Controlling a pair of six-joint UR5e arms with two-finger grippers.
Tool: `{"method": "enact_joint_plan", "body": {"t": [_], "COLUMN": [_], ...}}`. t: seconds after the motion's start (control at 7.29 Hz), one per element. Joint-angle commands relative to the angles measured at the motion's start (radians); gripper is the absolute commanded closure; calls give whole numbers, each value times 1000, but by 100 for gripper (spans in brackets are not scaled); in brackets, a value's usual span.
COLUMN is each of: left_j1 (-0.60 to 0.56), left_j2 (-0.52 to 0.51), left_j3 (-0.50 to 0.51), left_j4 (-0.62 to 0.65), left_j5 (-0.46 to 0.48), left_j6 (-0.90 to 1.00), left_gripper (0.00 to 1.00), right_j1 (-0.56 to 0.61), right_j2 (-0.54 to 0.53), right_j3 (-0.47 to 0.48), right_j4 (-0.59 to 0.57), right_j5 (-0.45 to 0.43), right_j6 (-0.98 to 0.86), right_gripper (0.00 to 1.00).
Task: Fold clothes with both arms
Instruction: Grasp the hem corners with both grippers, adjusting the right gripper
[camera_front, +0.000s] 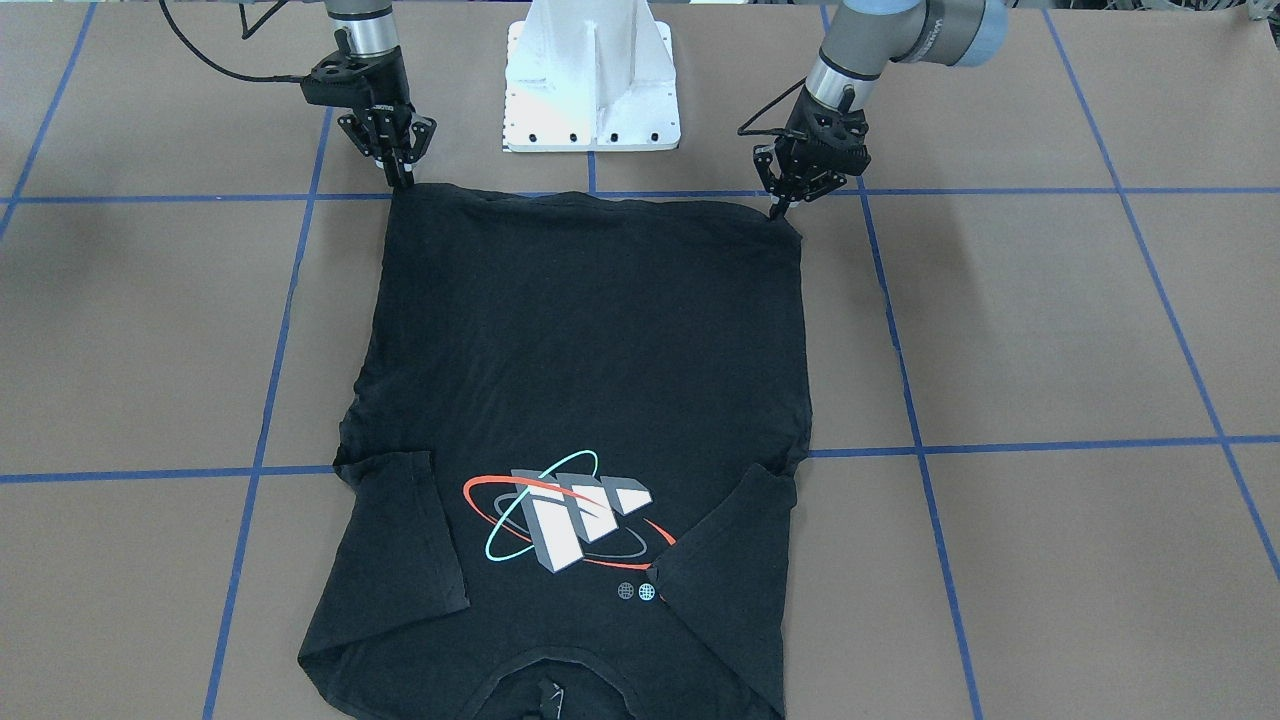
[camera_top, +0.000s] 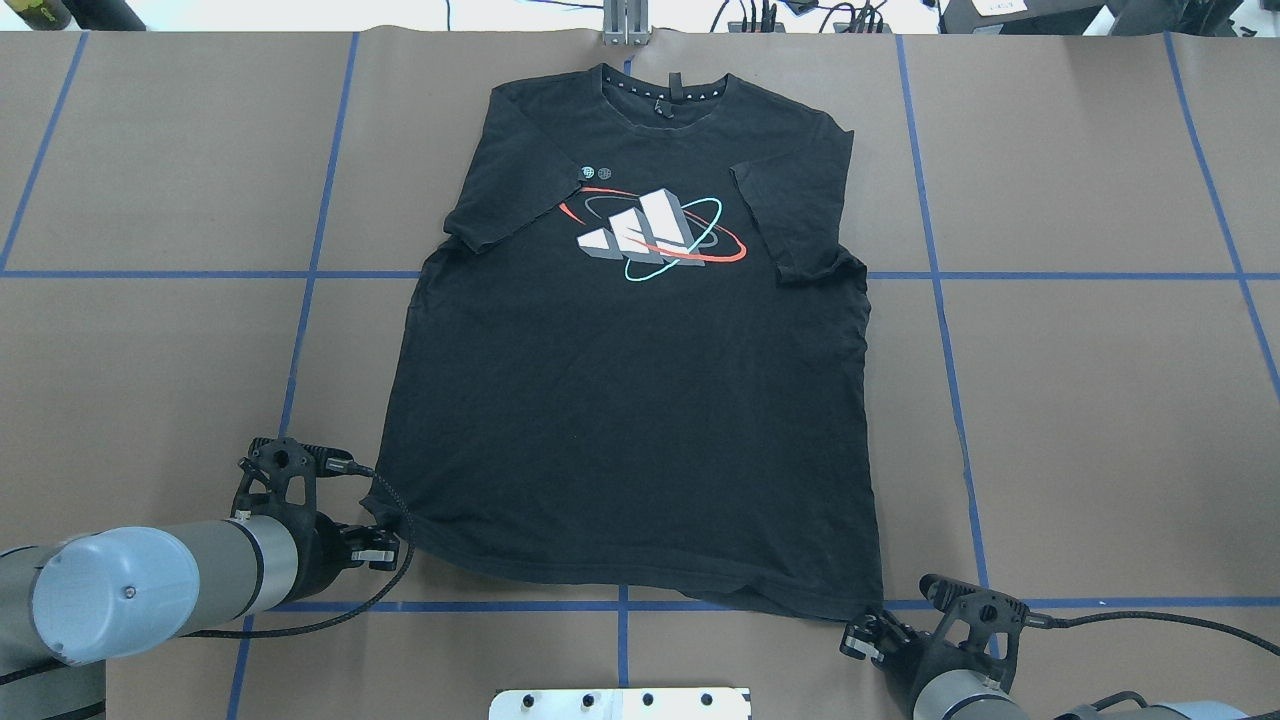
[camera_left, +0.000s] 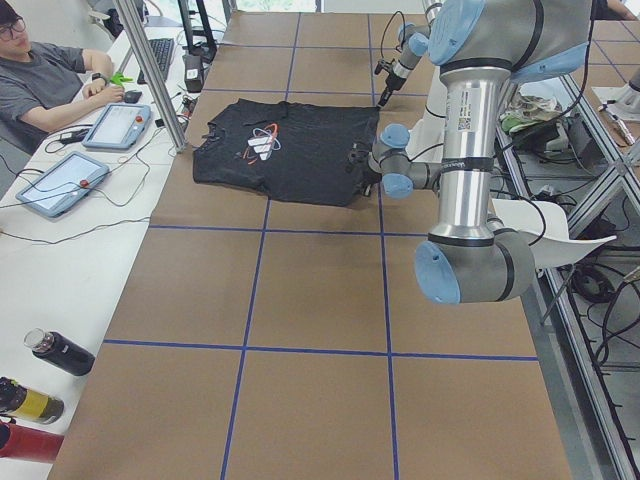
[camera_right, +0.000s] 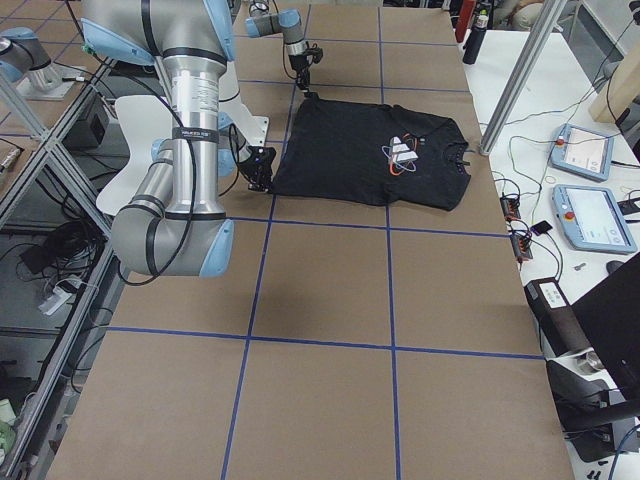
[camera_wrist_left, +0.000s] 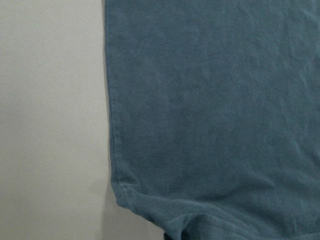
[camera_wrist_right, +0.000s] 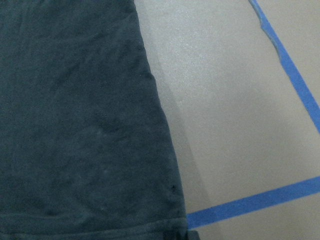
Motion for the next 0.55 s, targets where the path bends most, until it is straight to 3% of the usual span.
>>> {"method": "enact_joint_plan", "body": {"t": [0.0,0.41], "left_j1": [0,-3], "left_j2": [0,3], "left_j3": [0,-62], "left_j4": [0,20], "left_j5": [-1,-13], "left_j6": [0,15], "left_gripper": [100,100], "right_j1": [1,91], "right_j2": [1,-1], "right_j3": [0,63], "right_j4": [1,0], "right_j5": [-1,37], "right_j6": [0,-40], "right_gripper": [100,100]}}
